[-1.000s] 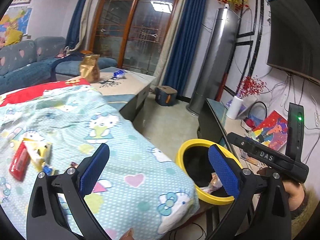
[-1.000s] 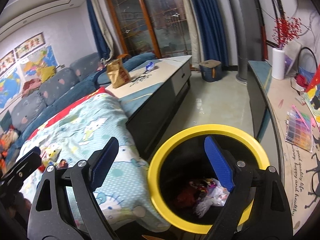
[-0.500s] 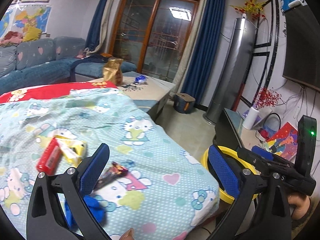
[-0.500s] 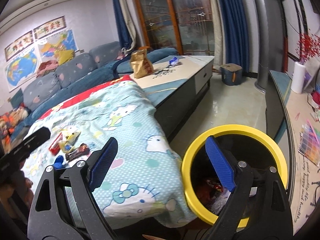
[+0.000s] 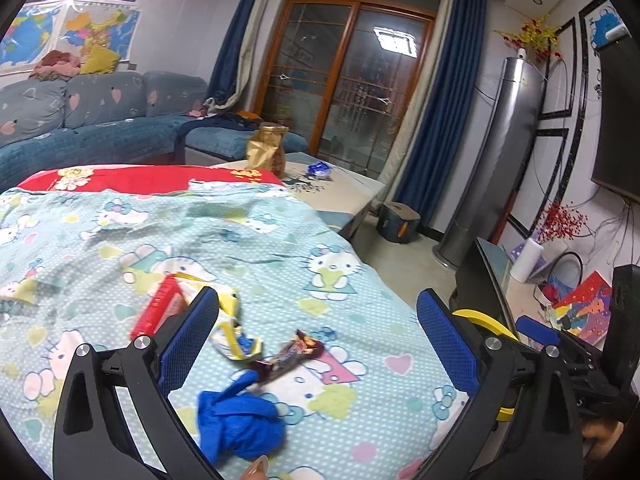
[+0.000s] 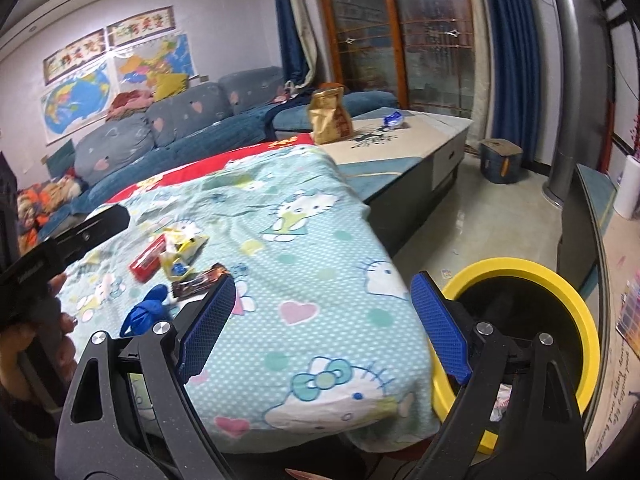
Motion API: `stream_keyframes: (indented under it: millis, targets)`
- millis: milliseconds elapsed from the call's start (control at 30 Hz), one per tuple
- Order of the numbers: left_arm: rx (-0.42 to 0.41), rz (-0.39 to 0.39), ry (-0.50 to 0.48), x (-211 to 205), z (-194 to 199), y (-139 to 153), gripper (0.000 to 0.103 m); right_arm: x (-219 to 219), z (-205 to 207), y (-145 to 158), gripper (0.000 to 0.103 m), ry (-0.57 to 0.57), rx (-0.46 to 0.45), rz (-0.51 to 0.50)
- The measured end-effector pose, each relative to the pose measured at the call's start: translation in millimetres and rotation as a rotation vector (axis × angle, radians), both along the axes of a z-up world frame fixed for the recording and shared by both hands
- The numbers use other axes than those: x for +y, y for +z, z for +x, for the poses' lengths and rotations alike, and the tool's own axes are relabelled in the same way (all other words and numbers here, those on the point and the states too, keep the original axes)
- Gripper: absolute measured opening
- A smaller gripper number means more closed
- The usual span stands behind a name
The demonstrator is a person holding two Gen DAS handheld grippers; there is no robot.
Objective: Collect trash
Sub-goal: 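Move both open grippers back to the trash on the bed, then grasp the red can with the left gripper while the right gripper grasps the chocolate wrapper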
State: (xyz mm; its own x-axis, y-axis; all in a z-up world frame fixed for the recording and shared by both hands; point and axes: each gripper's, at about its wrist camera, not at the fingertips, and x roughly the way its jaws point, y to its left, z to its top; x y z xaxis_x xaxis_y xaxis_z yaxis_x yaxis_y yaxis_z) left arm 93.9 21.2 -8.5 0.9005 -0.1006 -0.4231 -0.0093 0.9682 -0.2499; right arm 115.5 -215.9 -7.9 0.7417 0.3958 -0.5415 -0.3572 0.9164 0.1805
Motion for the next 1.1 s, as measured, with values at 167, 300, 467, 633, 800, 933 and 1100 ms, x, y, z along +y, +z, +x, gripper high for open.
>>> stream_keyframes:
  millis: [167, 300, 467, 633, 800, 933, 1100]
  targets:
    - [-0.001, -0.002, 0.039, 17, -3, -1, 0.096, 15, -3, 1, 0.081, 0.036, 0.006, -0.008]
    - [0.005, -0.018, 0.073, 32, -3, -4, 0.096, 31, -6, 1, 0.081, 0.070, 0.009, -0.017]
    - [0.008, -0.027, 0.115, 50, -4, -8, 0.096, 55, -12, 2, 0.081, 0.135, 0.002, -0.040]
    - [0.029, -0.045, 0.165, 68, -4, -14, 0.096, 76, -11, -3, 0.081, 0.177, 0.025, -0.042]
    - [0.078, -0.066, 0.224, 91, -2, -29, 0.096, 96, -2, -11, 0.081, 0.198, 0.055, -0.042]
    - [0.120, -0.074, 0.248, 104, 3, -42, 0.096, 111, 11, -19, 0.081, 0.177, 0.084, -0.049]
    - [0.172, -0.095, 0.237, 112, 14, -58, 0.095, 128, 33, -33, 0.081, 0.154, 0.143, -0.057]
